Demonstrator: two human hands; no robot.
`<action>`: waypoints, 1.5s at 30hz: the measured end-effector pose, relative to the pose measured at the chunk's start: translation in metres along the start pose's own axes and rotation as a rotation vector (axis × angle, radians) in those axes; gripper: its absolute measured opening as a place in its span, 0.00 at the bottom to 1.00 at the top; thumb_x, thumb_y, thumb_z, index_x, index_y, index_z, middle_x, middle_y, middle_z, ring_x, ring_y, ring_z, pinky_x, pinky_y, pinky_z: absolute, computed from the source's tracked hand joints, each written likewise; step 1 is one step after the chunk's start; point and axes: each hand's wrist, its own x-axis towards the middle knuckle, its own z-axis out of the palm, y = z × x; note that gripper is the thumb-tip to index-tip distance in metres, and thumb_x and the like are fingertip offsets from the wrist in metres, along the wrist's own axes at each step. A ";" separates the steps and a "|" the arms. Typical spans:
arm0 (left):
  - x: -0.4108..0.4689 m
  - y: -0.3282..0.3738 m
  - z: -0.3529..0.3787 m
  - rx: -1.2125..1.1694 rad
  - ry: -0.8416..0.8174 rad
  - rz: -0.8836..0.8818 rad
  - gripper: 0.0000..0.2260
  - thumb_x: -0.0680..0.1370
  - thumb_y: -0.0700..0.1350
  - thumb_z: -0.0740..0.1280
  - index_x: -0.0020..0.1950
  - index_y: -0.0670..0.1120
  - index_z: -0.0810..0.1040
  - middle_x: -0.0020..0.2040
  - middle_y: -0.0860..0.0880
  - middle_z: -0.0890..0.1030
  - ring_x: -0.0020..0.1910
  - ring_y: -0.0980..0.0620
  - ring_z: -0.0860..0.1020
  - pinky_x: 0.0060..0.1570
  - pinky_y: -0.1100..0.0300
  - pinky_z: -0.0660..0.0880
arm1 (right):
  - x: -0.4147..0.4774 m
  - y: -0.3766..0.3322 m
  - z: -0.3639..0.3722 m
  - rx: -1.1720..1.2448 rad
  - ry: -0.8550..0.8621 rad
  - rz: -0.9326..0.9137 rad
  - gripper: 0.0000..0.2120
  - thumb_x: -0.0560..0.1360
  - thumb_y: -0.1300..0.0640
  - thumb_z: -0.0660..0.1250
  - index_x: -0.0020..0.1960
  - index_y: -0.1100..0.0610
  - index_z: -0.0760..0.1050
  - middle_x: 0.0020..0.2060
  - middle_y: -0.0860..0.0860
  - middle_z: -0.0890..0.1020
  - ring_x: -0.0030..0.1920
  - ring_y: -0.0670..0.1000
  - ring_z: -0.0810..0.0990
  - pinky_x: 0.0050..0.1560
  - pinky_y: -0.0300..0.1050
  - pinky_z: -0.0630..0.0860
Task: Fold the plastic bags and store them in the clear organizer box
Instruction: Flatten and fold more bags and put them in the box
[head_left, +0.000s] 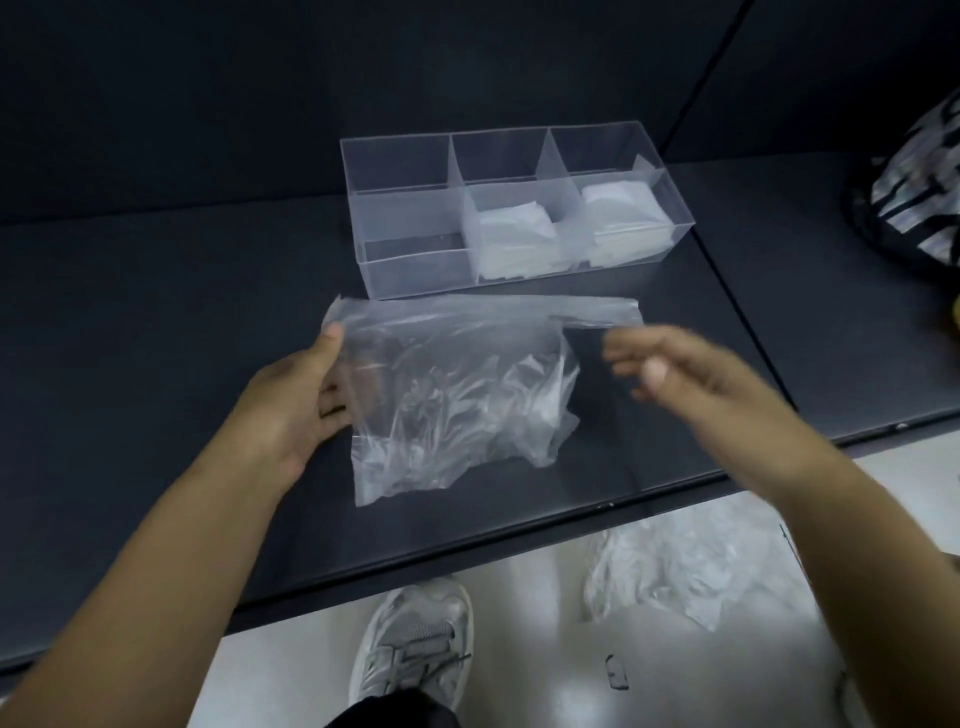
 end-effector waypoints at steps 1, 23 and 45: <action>-0.010 -0.007 -0.004 0.019 -0.039 -0.025 0.23 0.73 0.59 0.67 0.61 0.46 0.78 0.53 0.46 0.84 0.51 0.49 0.83 0.51 0.54 0.77 | -0.010 0.001 0.009 -0.023 -0.120 0.028 0.22 0.73 0.47 0.69 0.65 0.47 0.73 0.59 0.42 0.79 0.61 0.40 0.76 0.58 0.33 0.73; -0.049 -0.053 -0.015 0.005 0.076 -0.036 0.09 0.73 0.39 0.71 0.52 0.39 0.80 0.42 0.43 0.85 0.38 0.46 0.85 0.31 0.64 0.78 | -0.024 0.054 0.017 0.388 0.738 0.357 0.04 0.79 0.58 0.65 0.46 0.56 0.77 0.39 0.52 0.84 0.36 0.47 0.82 0.36 0.37 0.78; -0.053 -0.052 -0.012 0.036 0.094 -0.038 0.05 0.76 0.40 0.68 0.49 0.38 0.79 0.38 0.40 0.84 0.37 0.46 0.84 0.30 0.65 0.78 | -0.004 0.057 -0.015 0.968 0.780 0.623 0.08 0.82 0.59 0.57 0.52 0.62 0.72 0.41 0.57 0.82 0.32 0.51 0.84 0.30 0.42 0.80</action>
